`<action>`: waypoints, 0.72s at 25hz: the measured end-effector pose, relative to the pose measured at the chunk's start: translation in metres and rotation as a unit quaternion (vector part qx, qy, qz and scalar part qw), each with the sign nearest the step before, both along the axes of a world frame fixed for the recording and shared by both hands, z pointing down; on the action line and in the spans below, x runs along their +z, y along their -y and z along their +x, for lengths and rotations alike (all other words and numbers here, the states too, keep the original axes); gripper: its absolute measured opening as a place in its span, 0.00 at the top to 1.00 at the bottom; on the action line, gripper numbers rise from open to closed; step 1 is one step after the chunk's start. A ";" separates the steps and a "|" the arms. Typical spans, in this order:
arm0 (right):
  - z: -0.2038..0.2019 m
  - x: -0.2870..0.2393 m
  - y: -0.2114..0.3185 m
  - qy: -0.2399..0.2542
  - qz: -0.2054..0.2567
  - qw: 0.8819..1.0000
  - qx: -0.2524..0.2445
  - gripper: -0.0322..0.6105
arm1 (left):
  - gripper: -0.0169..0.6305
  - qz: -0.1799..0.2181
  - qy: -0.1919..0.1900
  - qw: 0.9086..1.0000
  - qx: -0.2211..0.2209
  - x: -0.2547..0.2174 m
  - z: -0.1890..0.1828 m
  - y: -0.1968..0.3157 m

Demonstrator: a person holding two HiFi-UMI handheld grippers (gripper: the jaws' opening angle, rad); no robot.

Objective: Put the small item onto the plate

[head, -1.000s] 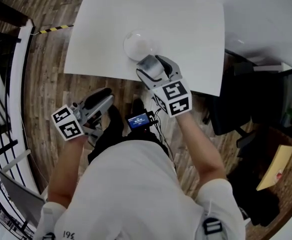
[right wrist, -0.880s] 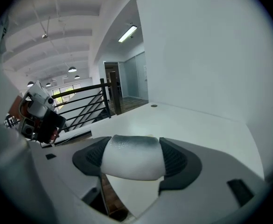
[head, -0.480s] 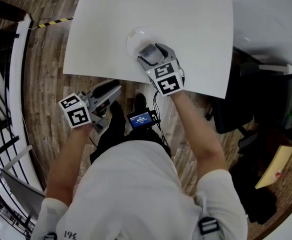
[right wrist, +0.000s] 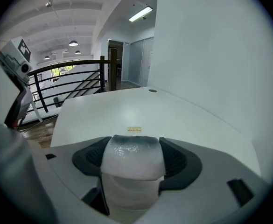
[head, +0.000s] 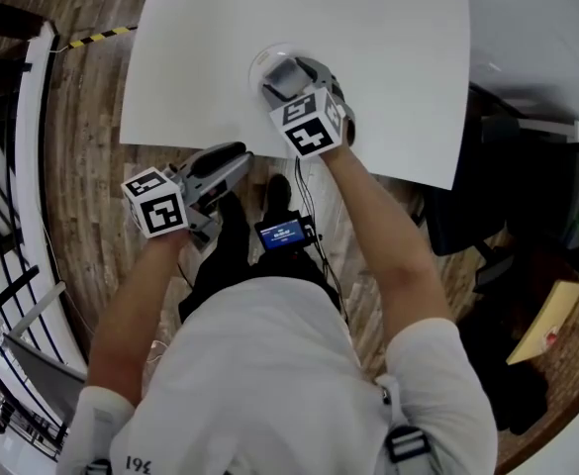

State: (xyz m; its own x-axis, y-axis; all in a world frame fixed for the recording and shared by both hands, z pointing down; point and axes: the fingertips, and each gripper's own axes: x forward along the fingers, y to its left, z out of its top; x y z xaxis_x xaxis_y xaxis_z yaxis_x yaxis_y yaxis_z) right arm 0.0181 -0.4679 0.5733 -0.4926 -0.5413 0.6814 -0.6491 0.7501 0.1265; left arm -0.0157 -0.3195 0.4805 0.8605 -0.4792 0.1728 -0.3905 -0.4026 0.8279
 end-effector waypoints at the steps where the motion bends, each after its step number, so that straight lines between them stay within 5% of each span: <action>1: 0.000 0.002 0.001 -0.003 0.001 1.000 0.002 0.44 | 0.78 -0.001 0.000 1.000 0.003 0.001 0.001 -0.001; 18: 0.010 0.024 0.006 0.011 -0.021 0.999 0.033 0.44 | 0.78 -0.009 -0.002 1.000 0.004 0.007 -0.001 -0.008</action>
